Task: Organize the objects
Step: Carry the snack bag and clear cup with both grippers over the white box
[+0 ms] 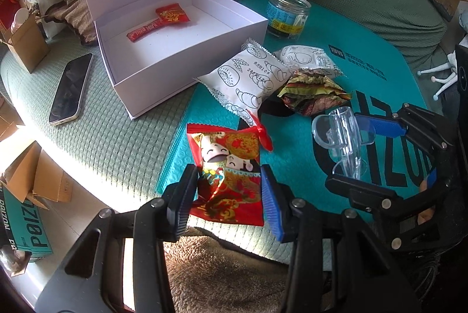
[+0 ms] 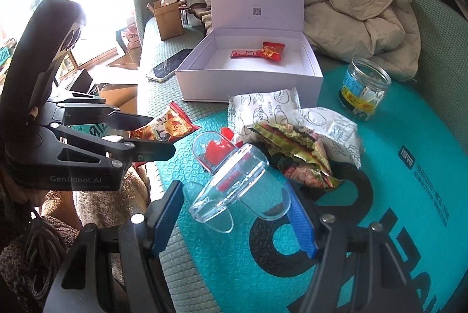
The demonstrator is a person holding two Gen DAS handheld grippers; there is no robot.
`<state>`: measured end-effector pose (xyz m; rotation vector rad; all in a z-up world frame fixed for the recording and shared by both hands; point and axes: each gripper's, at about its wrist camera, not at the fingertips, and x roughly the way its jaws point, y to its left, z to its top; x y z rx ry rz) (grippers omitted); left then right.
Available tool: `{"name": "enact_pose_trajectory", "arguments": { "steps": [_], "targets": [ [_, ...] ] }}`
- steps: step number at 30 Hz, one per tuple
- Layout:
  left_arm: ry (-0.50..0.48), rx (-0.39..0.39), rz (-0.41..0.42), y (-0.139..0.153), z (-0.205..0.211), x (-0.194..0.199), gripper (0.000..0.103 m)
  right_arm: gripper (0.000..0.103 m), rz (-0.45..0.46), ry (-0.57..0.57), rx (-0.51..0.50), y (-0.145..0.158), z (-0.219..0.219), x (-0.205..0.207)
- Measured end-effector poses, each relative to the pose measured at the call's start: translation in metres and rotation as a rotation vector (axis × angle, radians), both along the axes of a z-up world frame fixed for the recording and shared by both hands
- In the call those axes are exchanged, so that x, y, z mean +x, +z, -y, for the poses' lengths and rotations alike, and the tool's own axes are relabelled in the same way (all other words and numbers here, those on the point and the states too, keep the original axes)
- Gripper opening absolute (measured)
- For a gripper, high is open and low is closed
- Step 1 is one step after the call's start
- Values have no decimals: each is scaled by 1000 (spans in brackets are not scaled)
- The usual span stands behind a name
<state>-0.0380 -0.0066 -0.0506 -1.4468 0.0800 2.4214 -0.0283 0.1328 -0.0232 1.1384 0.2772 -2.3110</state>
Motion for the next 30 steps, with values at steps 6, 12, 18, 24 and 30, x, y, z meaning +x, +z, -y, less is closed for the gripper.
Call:
{"name": "enact_pose_trajectory", "arguments": {
  "steps": [6,12,18,24,30],
  "targets": [
    [22,-14,-40,12,9,-1,41,70,-33,34,1,13,10,-4],
    [34,-16,-75,29,15,-3,41,70,-82,73,5,32,18,-5],
    [68,-21,-120,48,23,-4,41,70,-127,103,16,51,25,-7],
    [87,-24,-165,68,29,-3,41,70,-157,117,-14,69,29,-11],
    [113,-21,-200,84,35,-4,41,70,-198,132,-39,88,36,-18]
  ]
}}
